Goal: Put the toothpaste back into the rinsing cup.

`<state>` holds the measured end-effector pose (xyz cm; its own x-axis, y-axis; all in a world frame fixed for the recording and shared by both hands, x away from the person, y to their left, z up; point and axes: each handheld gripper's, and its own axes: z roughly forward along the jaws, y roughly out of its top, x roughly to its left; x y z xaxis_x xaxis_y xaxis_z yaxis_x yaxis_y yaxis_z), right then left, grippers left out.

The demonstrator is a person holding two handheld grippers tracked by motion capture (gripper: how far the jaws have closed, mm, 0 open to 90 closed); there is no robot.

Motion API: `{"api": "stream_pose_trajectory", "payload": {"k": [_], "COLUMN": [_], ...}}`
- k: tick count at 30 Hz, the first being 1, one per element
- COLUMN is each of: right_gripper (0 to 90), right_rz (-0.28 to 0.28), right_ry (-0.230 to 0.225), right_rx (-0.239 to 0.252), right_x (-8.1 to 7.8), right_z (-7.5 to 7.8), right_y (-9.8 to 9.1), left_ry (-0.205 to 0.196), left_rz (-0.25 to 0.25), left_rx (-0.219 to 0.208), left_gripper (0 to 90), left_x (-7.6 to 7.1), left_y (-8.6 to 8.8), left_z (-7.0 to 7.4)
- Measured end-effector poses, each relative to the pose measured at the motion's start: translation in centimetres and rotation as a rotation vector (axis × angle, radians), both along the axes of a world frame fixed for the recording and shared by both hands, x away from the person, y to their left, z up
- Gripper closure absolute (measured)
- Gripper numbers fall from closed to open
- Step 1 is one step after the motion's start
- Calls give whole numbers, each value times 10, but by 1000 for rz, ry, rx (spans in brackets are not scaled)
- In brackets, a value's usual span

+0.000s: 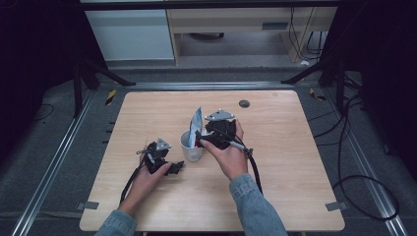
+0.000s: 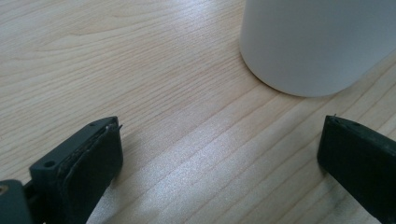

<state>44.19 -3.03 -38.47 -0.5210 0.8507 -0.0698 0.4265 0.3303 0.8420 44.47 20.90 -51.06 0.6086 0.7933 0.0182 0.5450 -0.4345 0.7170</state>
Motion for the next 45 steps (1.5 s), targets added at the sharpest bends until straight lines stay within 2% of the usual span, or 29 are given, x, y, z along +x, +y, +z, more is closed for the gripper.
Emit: {"api": "stream_pose_trajectory", "payload": {"k": [10, 18, 24, 28, 32, 38, 45], "right_gripper": [76, 124, 120, 103, 99, 102, 111], "right_rz": [37, 55, 35, 18, -2, -40, -82], "right_ry": [-6, 13, 19, 18, 27, 42, 61], "right_rx": [-49, -78, -98, -76, -90, -96, -84], "right_x": [0, 0, 2, 2, 1, -1, 5], "right_z": [6, 8, 4, 3, 0, -8, -19], "right_y": [-14, -27, -37, -47, -58, -79, -100], "left_ry": [2, 2, 2, 3, 5, 5, 5], "left_rz": [-4, -4, -7, -8, -12, -11, -11], "left_rx": [5, 4, 6, 4, 9, 9, 9], "left_gripper": [0, 0, 0, 0, 0, 0, 0], "left_x": [0, 0, -1, -2, -2, -2, -2], "left_y": [0, 0, 0, 0, 1, 1, 1], "left_z": [0, 0, 0, 0, 0, 0, 0]}}
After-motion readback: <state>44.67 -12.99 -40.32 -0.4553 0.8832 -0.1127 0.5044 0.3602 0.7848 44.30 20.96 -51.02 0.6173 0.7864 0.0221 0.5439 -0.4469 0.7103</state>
